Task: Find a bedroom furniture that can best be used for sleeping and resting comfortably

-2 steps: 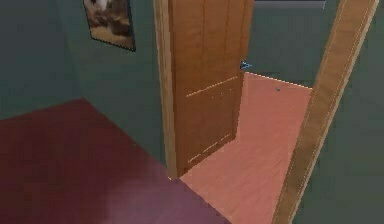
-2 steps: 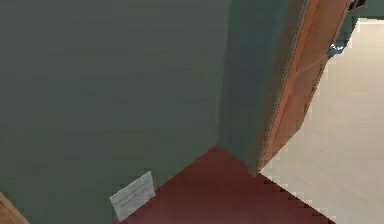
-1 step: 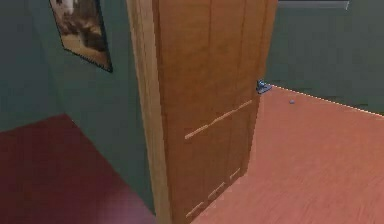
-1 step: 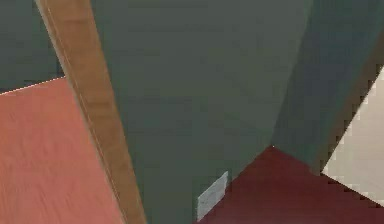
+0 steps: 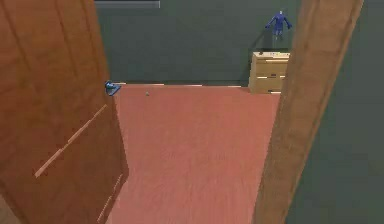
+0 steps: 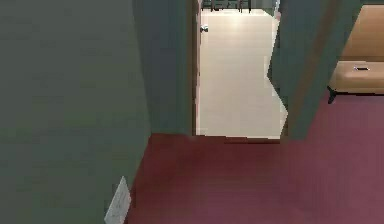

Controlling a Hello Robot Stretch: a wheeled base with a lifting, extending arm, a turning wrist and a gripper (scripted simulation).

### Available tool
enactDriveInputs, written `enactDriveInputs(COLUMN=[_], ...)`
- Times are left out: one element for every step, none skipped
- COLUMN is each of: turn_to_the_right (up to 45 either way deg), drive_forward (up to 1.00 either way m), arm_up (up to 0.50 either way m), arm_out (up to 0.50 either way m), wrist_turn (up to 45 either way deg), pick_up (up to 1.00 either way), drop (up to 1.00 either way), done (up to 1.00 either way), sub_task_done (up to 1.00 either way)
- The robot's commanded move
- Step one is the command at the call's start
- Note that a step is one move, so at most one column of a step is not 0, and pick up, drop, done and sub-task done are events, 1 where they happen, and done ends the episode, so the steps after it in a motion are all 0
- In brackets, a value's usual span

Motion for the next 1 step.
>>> enactDriveInputs(turn_to_the_right=[0.0], drive_forward=[0.60], arm_up=[0.00], arm_out=[0.00], wrist_turn=[0.0], pick_up=[0.00], drop=[0.00], done=[0.00], sub_task_done=[0.00])
